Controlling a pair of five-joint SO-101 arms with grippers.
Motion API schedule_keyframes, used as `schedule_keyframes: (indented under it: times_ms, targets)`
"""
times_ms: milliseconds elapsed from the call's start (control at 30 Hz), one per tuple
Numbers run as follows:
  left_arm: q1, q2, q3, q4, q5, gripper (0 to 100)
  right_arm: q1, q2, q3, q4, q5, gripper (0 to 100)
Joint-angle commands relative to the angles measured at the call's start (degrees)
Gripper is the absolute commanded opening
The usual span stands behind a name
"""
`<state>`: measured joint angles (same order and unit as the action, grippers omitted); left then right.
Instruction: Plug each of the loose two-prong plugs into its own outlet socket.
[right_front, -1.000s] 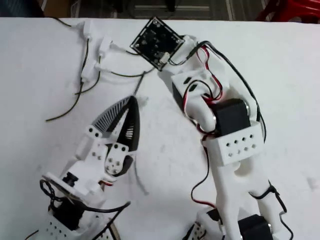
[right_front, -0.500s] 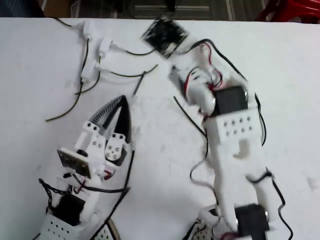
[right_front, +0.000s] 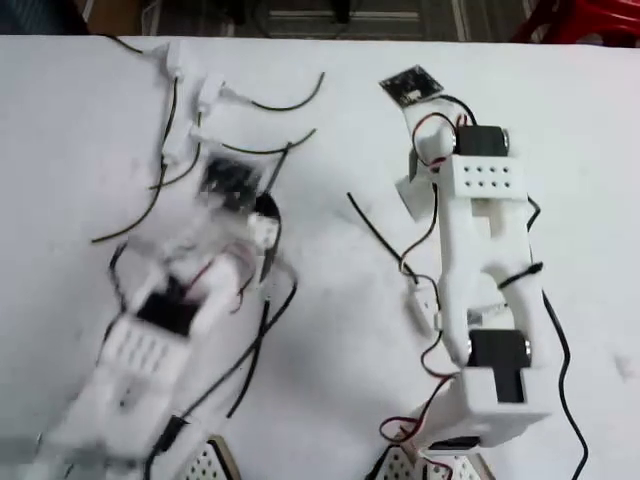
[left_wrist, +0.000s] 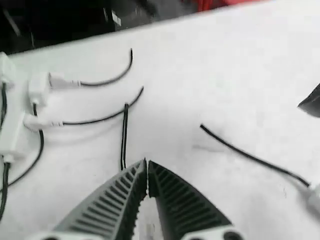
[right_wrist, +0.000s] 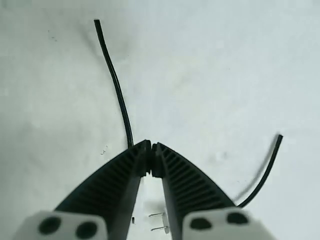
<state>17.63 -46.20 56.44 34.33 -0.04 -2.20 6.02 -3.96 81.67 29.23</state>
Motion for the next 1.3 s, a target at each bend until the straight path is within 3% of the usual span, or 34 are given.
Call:
schedule_keyframes:
  times_ms: [0,167,367,700,833,1067,1267]
  targets:
    - [0.0,19.0,-15.7,10.5,0.5,3,0.7,2.1,-0.3,0.4,-0.5,1.9]
    - [-0.1,30.0,-25.5,23.4,7.4,3,0.6,7.1,-0.3,-0.7,-0.4,2.0]
    - [0.0,36.6,-32.9,35.0,8.1,3,0.6,11.4,-0.3,-2.1,-0.3,1.9]
    - [0.0,47.6,-33.3,35.3,8.6,7,0.6,14.1,-0.4,-3.4,-0.1,1.9]
    - [0.0,51.0,-33.3,33.9,16.7,15,0.4,14.3,-0.4,-3.4,-0.1,1.9]
    - [3.1,51.6,-32.8,30.6,27.0,14,0.5,14.5,-0.3,-3.4,-0.1,1.9]
    - [2.0,51.7,-32.2,27.8,29.3,14,0.5,14.5,-0.3,-3.4,-0.1,1.9]
